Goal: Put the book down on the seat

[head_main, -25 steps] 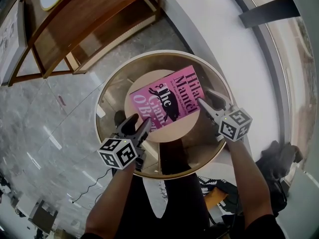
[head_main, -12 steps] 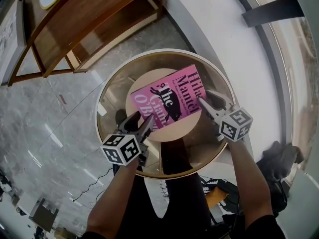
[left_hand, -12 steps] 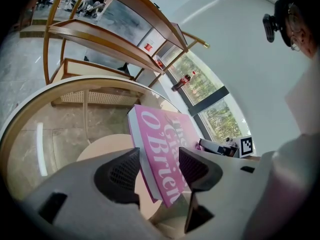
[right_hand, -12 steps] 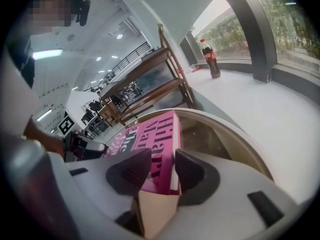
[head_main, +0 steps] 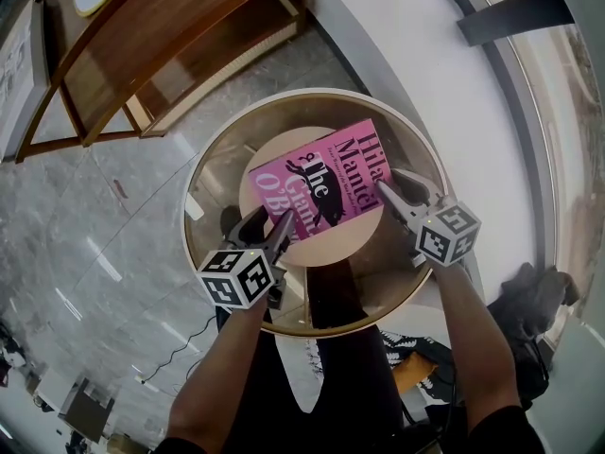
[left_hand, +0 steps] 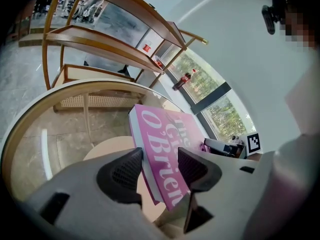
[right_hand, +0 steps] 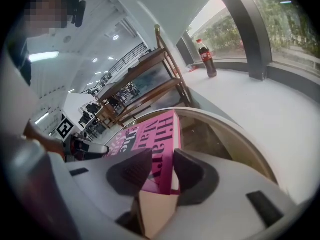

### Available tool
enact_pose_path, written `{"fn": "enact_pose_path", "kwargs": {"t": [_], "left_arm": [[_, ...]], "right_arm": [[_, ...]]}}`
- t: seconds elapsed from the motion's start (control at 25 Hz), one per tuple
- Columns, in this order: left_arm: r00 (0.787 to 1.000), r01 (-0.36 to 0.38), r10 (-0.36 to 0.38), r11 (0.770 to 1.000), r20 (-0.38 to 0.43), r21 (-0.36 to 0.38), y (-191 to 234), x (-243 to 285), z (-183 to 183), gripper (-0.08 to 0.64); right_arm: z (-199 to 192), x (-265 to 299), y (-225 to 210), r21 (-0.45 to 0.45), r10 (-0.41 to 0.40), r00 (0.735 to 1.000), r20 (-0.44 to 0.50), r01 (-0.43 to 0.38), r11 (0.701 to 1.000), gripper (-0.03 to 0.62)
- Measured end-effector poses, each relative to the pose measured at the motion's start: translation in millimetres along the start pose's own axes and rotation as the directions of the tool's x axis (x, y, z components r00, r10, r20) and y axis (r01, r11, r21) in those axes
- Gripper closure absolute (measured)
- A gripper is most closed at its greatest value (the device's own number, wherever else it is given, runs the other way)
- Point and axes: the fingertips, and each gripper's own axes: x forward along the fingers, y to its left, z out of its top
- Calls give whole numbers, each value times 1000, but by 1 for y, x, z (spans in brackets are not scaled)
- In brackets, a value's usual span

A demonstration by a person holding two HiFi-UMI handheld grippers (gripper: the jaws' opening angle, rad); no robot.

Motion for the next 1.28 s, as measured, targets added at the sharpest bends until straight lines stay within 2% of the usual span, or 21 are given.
{"fn": "enact_pose_path", "kwargs": {"t": [0.2, 0.48, 0.84, 1.04, 1.28], "left_arm": [[1000, -12, 13, 999, -13, 38, 2, -2, 2, 328], [1000, -27, 27, 997, -4, 71, 4, -12, 12, 348], [999, 34, -35, 995, 14, 94, -14, -48, 40, 351], [996, 76, -81, 989, 33, 131, -27, -78, 77, 354], [982, 154, -175, 962, 75, 225, -50, -119, 140, 357]], "right_arm": [[-3, -3, 5, 0, -7, 1000, -13, 7, 1000, 445], [7, -11, 20, -2, -20, 999, 29, 20, 1000, 448], [48, -34, 56, -38, -51, 992, 113, 56, 998, 449], [83, -52, 89, -33, -92, 980, 179, 99, 995, 449], [147, -81, 137, -48, -142, 939, 313, 165, 985, 454]]}}
